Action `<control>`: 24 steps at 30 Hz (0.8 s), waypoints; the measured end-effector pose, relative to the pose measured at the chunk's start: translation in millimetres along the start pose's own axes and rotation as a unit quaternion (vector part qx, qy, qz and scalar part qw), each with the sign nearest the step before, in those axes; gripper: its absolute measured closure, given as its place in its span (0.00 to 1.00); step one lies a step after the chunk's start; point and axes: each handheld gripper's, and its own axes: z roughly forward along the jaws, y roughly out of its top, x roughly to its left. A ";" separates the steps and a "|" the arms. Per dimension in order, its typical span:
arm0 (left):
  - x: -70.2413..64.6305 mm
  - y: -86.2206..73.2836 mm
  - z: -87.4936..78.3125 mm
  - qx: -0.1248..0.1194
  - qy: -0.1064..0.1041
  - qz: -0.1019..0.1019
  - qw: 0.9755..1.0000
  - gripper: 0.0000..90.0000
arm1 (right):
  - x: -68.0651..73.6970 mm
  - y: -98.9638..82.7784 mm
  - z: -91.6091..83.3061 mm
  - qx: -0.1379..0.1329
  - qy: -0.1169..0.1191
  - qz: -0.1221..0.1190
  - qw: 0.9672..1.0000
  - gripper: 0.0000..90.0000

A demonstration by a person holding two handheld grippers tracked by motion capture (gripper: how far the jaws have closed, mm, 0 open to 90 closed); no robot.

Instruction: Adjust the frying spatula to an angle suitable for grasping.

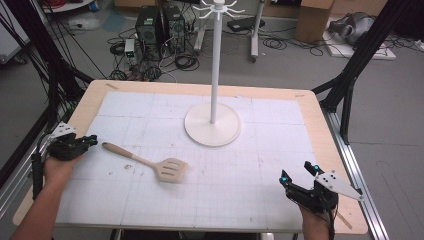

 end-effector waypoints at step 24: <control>-6.7 -3.3 8.1 0.039 -0.042 0.027 0.998 1.00 | 1.0 -0.9 3.4 0.005 -0.002 -0.003 1.000 0.20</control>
